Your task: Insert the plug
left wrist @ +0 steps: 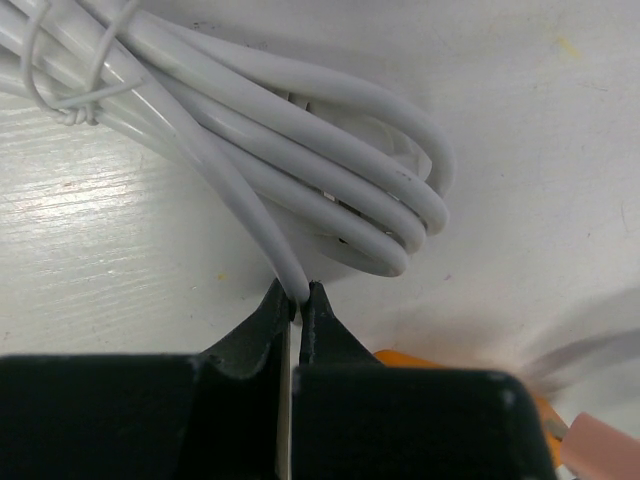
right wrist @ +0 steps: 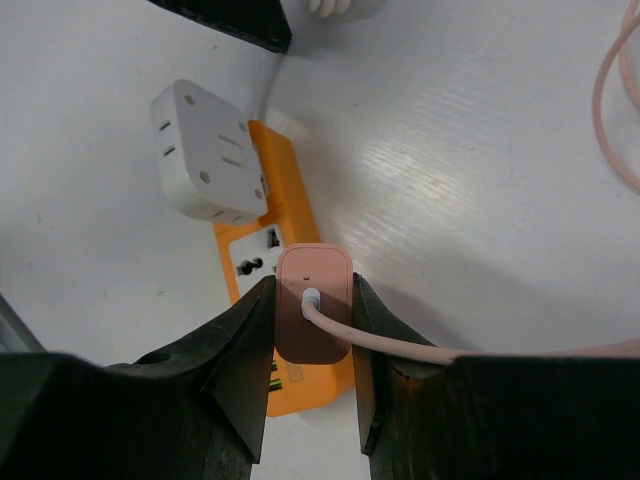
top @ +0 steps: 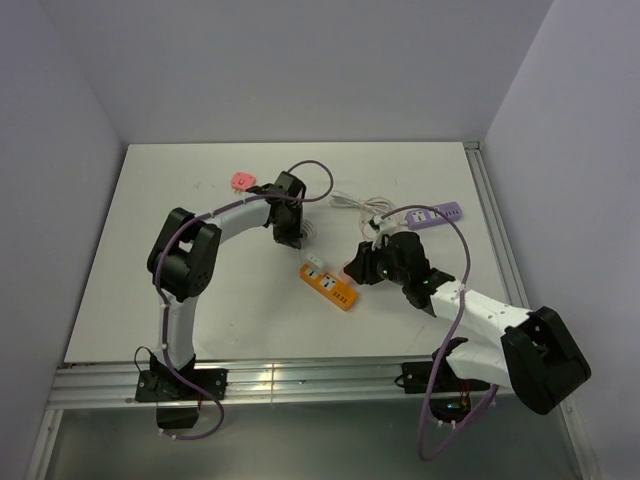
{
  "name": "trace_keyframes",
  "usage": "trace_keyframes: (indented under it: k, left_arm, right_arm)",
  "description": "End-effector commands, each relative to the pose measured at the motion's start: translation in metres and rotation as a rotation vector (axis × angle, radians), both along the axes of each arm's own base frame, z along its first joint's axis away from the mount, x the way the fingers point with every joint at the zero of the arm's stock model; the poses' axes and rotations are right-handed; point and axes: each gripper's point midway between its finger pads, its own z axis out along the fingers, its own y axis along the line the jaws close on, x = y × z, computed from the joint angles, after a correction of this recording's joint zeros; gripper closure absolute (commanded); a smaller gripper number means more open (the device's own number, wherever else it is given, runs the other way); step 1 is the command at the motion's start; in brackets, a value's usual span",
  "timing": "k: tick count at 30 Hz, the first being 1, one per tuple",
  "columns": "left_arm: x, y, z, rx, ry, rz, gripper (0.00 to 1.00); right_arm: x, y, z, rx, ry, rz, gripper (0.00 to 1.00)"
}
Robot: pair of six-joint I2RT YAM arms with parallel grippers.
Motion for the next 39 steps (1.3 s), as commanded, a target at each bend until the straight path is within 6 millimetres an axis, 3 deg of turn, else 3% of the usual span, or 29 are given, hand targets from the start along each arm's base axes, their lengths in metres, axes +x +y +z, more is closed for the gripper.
trace_keyframes:
  k: [1,8,14,20,26,39]
  left_arm:
    - [0.008,-0.004,0.005,-0.008,-0.016,-0.019,1.0]
    - [0.008,-0.004,0.007,-0.017,-0.023,-0.019,1.0]
    - [0.008,-0.005,0.01,-0.024,-0.028,-0.021,1.0]
    - [0.006,-0.004,0.008,-0.025,-0.025,-0.02,1.0]
    - [0.006,-0.005,0.006,-0.027,-0.022,-0.018,1.0]
    - [0.005,-0.006,0.004,-0.032,-0.017,-0.021,1.0]
  right_arm:
    - [0.001,0.018,0.028,0.111,-0.059,0.027,1.0]
    - [0.007,0.019,0.044,0.095,-0.205,0.016,1.0]
    - [0.009,0.035,0.043,0.045,-0.259,0.124,1.0]
    - [0.01,0.044,0.034,-0.007,-0.297,0.167,1.0]
    - [0.011,0.053,0.038,-0.032,-0.347,0.192,1.0]
    - [0.0,0.057,0.01,-0.157,-0.291,0.27,1.0]
